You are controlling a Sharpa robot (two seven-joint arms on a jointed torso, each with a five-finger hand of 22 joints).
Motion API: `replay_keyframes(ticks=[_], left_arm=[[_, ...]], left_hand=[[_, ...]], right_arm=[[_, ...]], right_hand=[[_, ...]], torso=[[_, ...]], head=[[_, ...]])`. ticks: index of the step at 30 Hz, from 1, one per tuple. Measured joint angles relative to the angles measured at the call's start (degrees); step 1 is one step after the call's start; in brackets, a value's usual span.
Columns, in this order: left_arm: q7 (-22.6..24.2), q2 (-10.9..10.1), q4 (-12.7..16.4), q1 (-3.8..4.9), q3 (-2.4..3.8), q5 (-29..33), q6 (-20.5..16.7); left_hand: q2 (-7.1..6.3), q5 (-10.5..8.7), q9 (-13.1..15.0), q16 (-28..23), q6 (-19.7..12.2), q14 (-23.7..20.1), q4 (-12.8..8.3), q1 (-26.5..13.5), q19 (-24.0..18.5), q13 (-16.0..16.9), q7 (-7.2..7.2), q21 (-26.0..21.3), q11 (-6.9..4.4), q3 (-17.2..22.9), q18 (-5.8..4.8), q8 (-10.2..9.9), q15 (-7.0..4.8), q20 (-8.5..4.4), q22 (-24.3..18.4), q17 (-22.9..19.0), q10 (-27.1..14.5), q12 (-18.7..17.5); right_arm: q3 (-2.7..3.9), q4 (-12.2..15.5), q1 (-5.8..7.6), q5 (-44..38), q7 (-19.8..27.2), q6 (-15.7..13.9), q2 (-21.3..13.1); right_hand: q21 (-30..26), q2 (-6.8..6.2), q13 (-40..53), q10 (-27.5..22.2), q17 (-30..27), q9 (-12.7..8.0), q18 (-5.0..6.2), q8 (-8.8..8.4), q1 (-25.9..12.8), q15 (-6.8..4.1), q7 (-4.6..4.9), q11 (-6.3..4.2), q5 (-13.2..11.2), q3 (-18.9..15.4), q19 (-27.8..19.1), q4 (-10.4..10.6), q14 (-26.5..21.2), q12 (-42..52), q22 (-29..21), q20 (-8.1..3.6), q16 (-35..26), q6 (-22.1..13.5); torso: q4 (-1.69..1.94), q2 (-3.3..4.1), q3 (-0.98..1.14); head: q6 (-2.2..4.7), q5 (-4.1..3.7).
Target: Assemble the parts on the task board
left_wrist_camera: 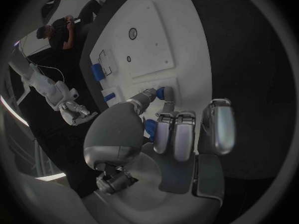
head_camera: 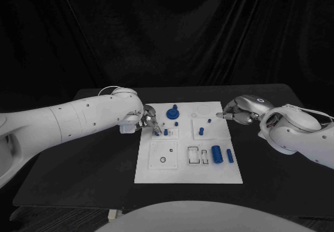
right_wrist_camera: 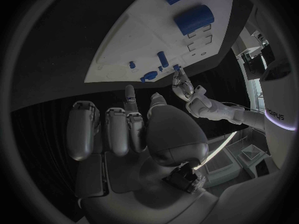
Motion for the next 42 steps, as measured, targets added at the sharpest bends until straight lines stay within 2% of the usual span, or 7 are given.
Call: replay_keyframes(ticks=[6, 15, 25, 31, 38, 40, 42], left_arm=[[-0.2, 0.0, 0.0, -0.05, 0.01, 0.0, 0.0], [-0.5, 0.0, -0.1, -0.13, 0.02, 0.0, 0.0], [-0.8, 0.0, -0.2, -0.14, 0.06, 0.1, 0.0], [-0.8, -0.3, -0.1, -0.16, 0.06, 0.1, -0.4], [-0.3, -0.9, 0.2, -0.22, 0.01, 0.1, -1.5], [0.0, -1.3, 0.4, -0.27, -0.02, 0.0, -2.2], [0.4, -1.8, 0.9, -0.33, -0.04, 0.0, -3.2]], left_hand=[[-0.21, -0.71, -1.1, 0.0, 0.2, -0.2, 1.8, -0.7, -0.1, 0.0, 0.24, -0.2, 0.39, -2.3, 0.0, -0.7, 0.2, -0.08, 0.0, 0.0, 0.0, 0.0], [-0.16, -5.5, -2.5, 0.0, 0.7, -0.1, 6.3, -3.6, -0.3, 0.0, 0.7, -0.5, 0.73, -7.6, -0.01, -1.7, 0.57, 0.12, 0.0, 0.0, 0.1, 0.0], [1.05, -6.13, -3.1, 0.0, 0.5, 0.0, 9.3, -4.8, -0.5, 0.0, 0.92, -0.7, 0.97, -10.6, -0.01, -2.2, 0.83, 0.32, 0.0, 0.0, 0.2, 0.0], [1.12, -6.2, -3.0, 0.0, 0.5, 0.0, 10.9, -5.6, -0.5, 0.0, 0.92, -0.7, 0.97, -12.3, -0.01, -2.2, 0.83, 0.32, 0.0, 0.0, 0.2, 0.0], [1.12, -6.2, -2.6, 0.0, 0.5, 0.0, 11.8, -5.6, -0.5, 0.0, 0.93, -0.7, 0.97, -13.2, -0.02, -2.2, 0.83, 0.32, 0.0, 0.0, 0.2, 0.0], [1.12, -6.12, -2.0, 0.0, 0.3, 0.0, 12.9, -5.6, -0.5, 0.0, 1.11, -0.7, 0.96, -14.2, -0.02, -1.4, 0.82, 0.32, 0.0, 0.0, 0.2, 0.0], [1.12, -5.05, -0.9, 0.0, 0.3, 0.0, 14.2, -5.6, -0.5, 0.0, 1.11, -0.7, 0.96, -15.5, -0.02, -0.1, 0.83, 0.32, 0.0, 0.0, 0.1, 0.0]], right_arm=[[0.0, 0.0, -0.02, 0.0, 0.0, 0.0, 0.0], [0.0, 0.0, -0.09, 0.0, 0.0, 0.1, 0.0], [0.0, 0.0, -0.21, 0.0, 0.0, 0.1, 0.0], [0.0, 0.0, -0.26, 0.0, 0.0, 0.2, 0.0], [0.0, 0.0, -0.29, 0.0, 0.0, 0.2, 0.0], [0.0, 0.0, -0.3, 0.0, 0.0, 0.2, 0.0], [0.0, 0.0, -0.3, 0.0, 0.0, 0.2, 0.0]], right_hand=[[0.0, 0.0, 0.0, 0.0, 0.0, 0.0, 0.0, 0.0, 0.0, 0.0, 0.0, 0.0, 0.0, 0.0, 0.0, 0.0, 0.0, 0.0, 0.0, 0.0, 0.0, 0.0], [-0.2, 0.0, 0.0, 0.0, 0.0, 0.0, 0.0, 0.0, 0.0, 0.0, 0.0, 0.0, 0.0, 0.0, 0.0, 0.0, 0.0, 0.0, 0.0, 0.0, 0.0, 0.0], [-0.2, -0.01, 0.0, 0.0, 0.0, 0.0, 0.0, 0.0, 0.0, 0.0, 0.0, 0.0, 0.0, 0.0, 0.0, 0.0, 0.0, 0.0, 0.0, 0.0, 0.0, 0.0], [-0.2, -0.01, 0.0, 0.0, 0.0, 0.0, 0.0, 0.0, 0.0, 0.0, 0.0, 0.0, 0.0, 0.0, 0.0, 0.0, 0.0, 0.0, 0.0, 0.0, 0.0, 0.0], [-0.2, -0.01, 0.0, 0.0, 0.0, 0.0, 0.0, 0.0, 0.0, 0.0, 0.0, 0.0, 0.0, 0.0, 0.0, 0.0, 0.0, 0.0, 0.0, 0.0, 0.0, 0.0], [-0.2, -0.01, 0.0, 0.0, 0.0, 0.0, 0.0, 0.0, 0.0, 0.0, 0.0, 0.0, 0.0, 0.0, 0.0, 0.0, 0.0, 0.0, 0.0, 0.0, 0.0, 0.0], [-0.2, -0.01, 0.0, 0.0, 0.0, 0.0, 0.0, 0.0, 0.0, 0.0, 0.0, 0.0, 0.0, 0.0, 0.0, 0.0, 0.0, 0.0, 0.0, 0.0, 0.0, 0.0]], torso=[[0.03, 0.02, 0.0], [0.04, 0.0, -0.01], [0.01, -0.04, -0.01], [0.01, -0.04, 0.0], [0.01, -0.02, 0.0], [0.01, -0.02, 0.01], [0.01, -0.02, 0.01]], head=[[0.0, -0.01], [0.0, 0.02], [0.0, -0.04], [0.0, 0.03], [0.0, -0.04], [0.0, -0.08], [0.0, -0.12]])
